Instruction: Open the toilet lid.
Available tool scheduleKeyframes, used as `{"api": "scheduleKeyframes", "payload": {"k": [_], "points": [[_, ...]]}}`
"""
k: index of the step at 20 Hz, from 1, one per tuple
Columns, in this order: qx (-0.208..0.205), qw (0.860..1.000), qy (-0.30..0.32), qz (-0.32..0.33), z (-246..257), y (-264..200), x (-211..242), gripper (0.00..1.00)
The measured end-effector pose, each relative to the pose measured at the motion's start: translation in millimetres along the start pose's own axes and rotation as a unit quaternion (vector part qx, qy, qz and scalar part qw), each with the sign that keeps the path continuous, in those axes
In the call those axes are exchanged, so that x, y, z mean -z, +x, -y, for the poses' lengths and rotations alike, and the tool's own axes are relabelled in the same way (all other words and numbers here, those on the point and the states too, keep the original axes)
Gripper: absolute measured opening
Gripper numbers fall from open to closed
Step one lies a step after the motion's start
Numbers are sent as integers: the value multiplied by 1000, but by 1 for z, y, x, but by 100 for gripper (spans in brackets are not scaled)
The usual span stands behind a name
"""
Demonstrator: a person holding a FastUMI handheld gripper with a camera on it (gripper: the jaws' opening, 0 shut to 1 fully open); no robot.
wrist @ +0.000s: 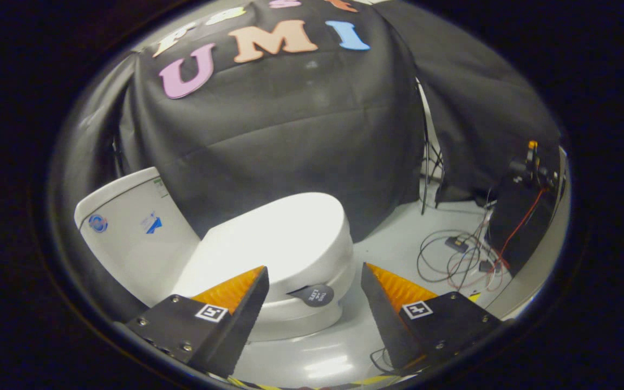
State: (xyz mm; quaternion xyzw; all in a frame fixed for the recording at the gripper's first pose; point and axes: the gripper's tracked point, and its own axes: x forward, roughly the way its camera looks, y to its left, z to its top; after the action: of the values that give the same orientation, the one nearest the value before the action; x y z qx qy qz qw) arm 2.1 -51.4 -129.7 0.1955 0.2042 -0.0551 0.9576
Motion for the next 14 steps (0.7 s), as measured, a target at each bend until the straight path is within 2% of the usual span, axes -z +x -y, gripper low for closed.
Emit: {"api": "scheduleKeyframes", "payload": {"k": [3,6,8,10,12,14], "points": [[7,997,53,-60,15,21,29,99],[14,987,116,-105,31,33,51,99],[7,979,161,-128,34,43,62,95],[0,971,191,-142,33,45,68,87],[-7,968,203,-149,34,47,70,87],[-13,964,215,-158,36,53,76,76]]}}
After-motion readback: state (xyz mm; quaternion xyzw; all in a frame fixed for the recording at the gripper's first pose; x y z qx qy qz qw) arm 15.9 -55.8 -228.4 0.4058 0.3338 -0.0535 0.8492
